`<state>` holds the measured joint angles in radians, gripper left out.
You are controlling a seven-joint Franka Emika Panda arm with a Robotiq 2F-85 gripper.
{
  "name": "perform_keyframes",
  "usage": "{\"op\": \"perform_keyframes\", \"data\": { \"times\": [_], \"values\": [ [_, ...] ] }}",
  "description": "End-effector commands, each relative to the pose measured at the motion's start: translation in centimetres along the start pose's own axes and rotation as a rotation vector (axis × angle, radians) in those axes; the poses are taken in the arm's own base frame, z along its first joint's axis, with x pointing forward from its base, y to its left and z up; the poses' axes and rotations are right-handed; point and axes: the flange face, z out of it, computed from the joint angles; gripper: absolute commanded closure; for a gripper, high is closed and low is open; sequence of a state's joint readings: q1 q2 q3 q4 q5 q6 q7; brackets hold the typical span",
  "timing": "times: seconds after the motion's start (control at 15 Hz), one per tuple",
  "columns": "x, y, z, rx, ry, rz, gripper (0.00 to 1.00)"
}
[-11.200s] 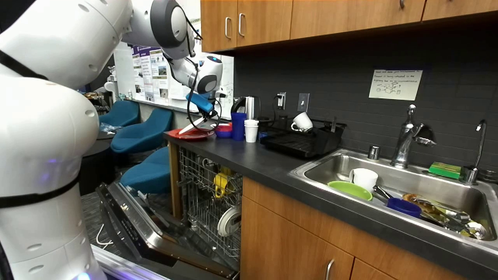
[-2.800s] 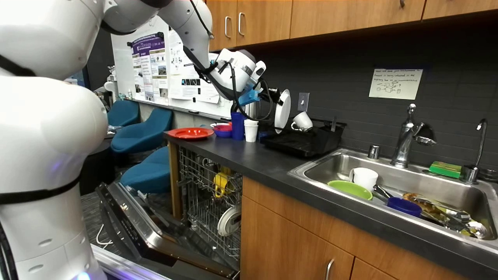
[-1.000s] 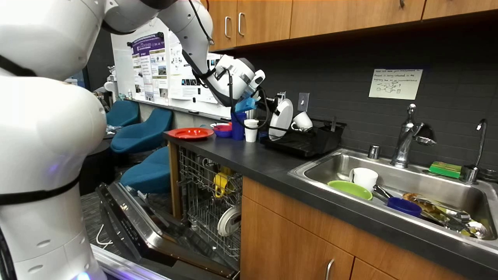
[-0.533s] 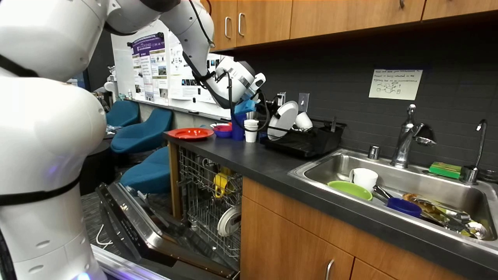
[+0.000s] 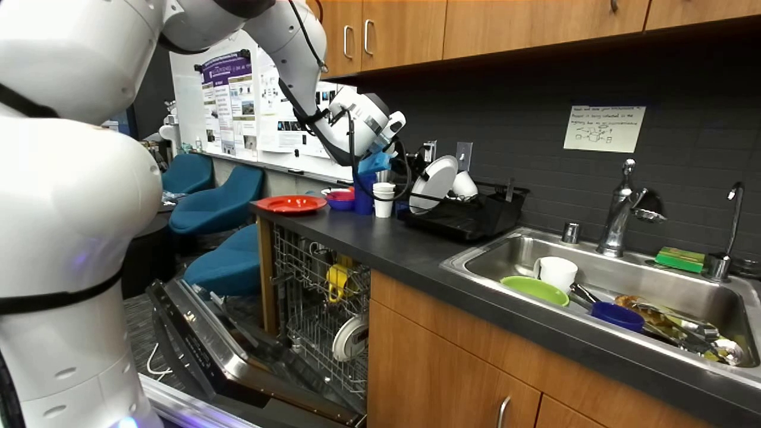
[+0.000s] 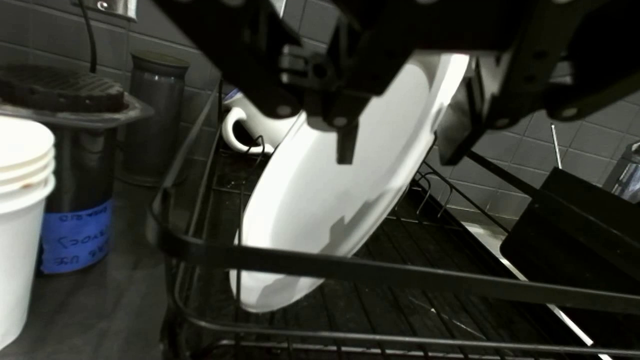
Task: Put the white plate on the dishrack.
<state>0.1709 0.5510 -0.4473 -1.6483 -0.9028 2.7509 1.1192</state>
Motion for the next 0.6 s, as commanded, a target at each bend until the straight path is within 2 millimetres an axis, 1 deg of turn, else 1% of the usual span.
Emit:
{"op": "perform_keyframes", "data": {
  "times": [0.0,0.4,0.47,0.53],
  "values": [
    [0.00,0.00,0.00,0.000,0.000,0.000,0.53],
    [0.00,0.00,0.00,0.000,0.000,0.000,0.53],
    [0.00,0.00,0.00,0.000,0.000,0.000,0.28],
    [-0.03,-0.13,-0.21,0.022,-0.011,0.004,0.27]
  ]
}}
